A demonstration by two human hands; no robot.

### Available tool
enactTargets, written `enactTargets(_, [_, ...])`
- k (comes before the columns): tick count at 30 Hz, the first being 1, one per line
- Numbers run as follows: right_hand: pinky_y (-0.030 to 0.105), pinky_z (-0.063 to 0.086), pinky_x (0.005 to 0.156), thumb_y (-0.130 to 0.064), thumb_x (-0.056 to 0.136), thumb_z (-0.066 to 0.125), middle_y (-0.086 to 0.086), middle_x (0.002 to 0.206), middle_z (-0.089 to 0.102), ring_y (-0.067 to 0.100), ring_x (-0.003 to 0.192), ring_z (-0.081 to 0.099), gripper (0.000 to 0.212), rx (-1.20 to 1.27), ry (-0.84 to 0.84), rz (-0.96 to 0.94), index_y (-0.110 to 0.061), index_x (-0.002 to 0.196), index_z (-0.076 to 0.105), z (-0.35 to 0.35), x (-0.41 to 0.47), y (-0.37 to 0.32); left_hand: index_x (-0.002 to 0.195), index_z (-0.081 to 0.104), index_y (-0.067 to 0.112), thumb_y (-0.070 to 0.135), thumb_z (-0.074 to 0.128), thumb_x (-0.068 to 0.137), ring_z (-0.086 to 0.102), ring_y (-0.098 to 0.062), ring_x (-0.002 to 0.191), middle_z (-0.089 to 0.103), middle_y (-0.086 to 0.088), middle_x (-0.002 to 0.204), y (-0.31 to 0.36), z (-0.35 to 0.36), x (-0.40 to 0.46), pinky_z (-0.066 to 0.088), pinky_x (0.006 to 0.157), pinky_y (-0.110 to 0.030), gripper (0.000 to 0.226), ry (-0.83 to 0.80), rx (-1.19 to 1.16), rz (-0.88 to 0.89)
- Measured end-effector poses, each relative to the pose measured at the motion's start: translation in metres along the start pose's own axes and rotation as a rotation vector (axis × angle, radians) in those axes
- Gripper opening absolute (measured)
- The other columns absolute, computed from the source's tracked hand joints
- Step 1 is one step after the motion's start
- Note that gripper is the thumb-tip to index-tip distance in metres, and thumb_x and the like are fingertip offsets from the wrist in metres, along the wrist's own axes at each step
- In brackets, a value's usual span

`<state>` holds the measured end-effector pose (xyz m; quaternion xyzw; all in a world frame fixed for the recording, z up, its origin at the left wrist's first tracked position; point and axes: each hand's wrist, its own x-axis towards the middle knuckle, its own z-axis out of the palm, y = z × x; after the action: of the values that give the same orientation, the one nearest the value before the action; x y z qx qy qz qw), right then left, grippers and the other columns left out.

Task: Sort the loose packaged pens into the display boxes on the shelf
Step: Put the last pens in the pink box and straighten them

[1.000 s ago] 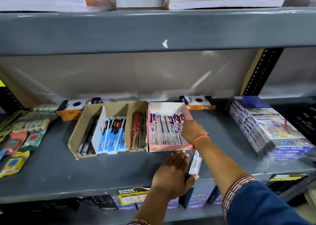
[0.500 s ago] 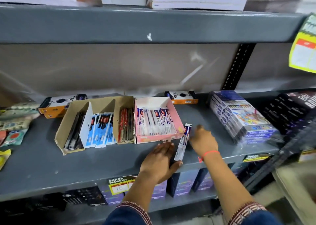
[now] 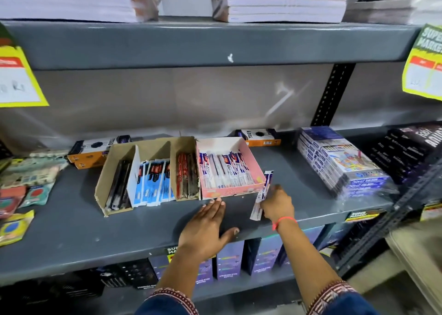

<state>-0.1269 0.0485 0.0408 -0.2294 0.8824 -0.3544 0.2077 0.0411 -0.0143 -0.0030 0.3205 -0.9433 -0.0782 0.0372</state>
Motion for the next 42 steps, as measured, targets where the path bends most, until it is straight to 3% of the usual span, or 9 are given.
enactTargets(2, [0.043,0.055,0.076,0.001,0.076,0.054,0.023,0.078,0.060,0.035,0.069,0.058,0.009,0.120,-0.003,0.064,-0.007,0.072,0.052,-0.006,0.005,0.005,0.148,0.006,0.015,0.062,0.024,0.092,-0.003,-0.011,0.141,-0.001,0.000,0.156,0.000,0.000,0.000,-0.006,0.111,-0.024,0.075,0.009,-0.019,0.003])
enactTargets(3, [0.038,0.057,0.066,0.004,0.076,0.057,0.018,0.067,0.058,0.028,0.056,0.056,0.019,0.211,-0.009,0.098,-0.008,0.062,0.051,-0.010,0.006,0.008,0.148,0.006,0.015,0.061,0.024,0.092,-0.004,-0.011,0.141,-0.001,0.000,0.156,0.000,0.000,0.000,-0.006,0.111,-0.024,0.075,0.012,-0.020,0.004])
enactTargets(6, [0.013,0.048,0.037,0.009,0.081,0.057,0.009,0.058,0.054,0.001,0.028,0.050,0.024,0.575,-0.060,0.154,-0.008,0.064,0.058,-0.019,0.006,0.017,0.148,0.004,0.015,0.062,0.024,0.092,-0.004,-0.011,0.141,-0.003,0.000,0.156,-0.001,0.002,0.000,-0.005,0.112,-0.024,0.075,0.010,-0.023,0.005])
enactTargets(10, [0.008,0.046,0.038,0.009,0.085,0.054,-0.002,0.046,0.064,-0.002,0.031,0.051,0.028,0.851,-0.094,0.082,-0.010,0.065,0.060,-0.033,-0.010,0.015,0.148,0.004,0.016,0.063,0.022,0.091,-0.005,-0.011,0.141,-0.003,0.001,0.156,-0.001,0.001,0.000,-0.003,0.114,-0.026,0.076,0.005,-0.023,0.001])
enactTargets(20, [0.011,0.045,0.048,0.006,0.087,0.054,-0.008,0.049,0.065,0.013,0.056,0.044,0.027,0.882,-0.259,-0.176,-0.011,0.070,0.066,-0.040,-0.035,-0.007,0.148,0.002,0.015,0.062,0.022,0.092,-0.003,-0.013,0.141,-0.004,0.000,0.156,0.003,-0.006,-0.001,-0.006,0.109,-0.023,0.076,-0.008,0.009,-0.017])
enactTargets(28, [0.022,0.044,0.063,0.000,0.088,0.055,-0.001,0.065,0.064,0.014,0.062,0.051,0.026,0.776,-0.305,-0.158,-0.015,0.069,0.063,-0.032,-0.028,-0.020,0.148,0.004,0.015,0.064,0.023,0.091,-0.002,-0.013,0.141,-0.001,0.000,0.157,0.002,-0.005,-0.002,-0.006,0.108,-0.022,0.078,0.008,-0.007,-0.007])
enactTargets(35, [0.021,0.045,0.047,0.008,0.084,0.053,0.011,0.069,0.061,0.019,0.054,0.049,0.035,0.543,-0.171,-0.208,-0.019,0.061,0.061,-0.011,0.021,-0.070,0.148,0.006,0.013,0.067,0.020,0.089,0.000,-0.013,0.141,0.002,-0.001,0.156,-0.002,-0.002,0.000,-0.004,0.110,-0.023,0.081,0.000,-0.051,0.010])
enactTargets(39, [0.040,0.054,0.086,0.003,0.079,0.052,0.020,0.097,0.066,0.034,0.090,0.062,0.027,0.058,-0.078,-0.275,-0.009,0.097,0.069,0.008,0.043,-0.085,0.148,0.007,0.014,0.080,-0.009,0.064,0.002,-0.014,0.141,0.003,-0.001,0.157,-0.001,-0.003,0.000,-0.007,0.106,-0.021,0.108,0.018,-0.065,0.015])
enactTargets(42, [0.035,0.051,0.082,0.006,0.081,0.048,0.022,0.112,0.064,0.038,0.095,0.060,0.037,-0.134,-0.100,-0.293,-0.006,0.113,0.061,0.020,0.049,-0.085,0.147,0.009,0.012,0.075,-0.008,0.064,0.004,-0.016,0.142,0.004,-0.003,0.156,-0.001,-0.003,0.000,-0.006,0.106,-0.023,0.106,0.032,-0.081,0.002])
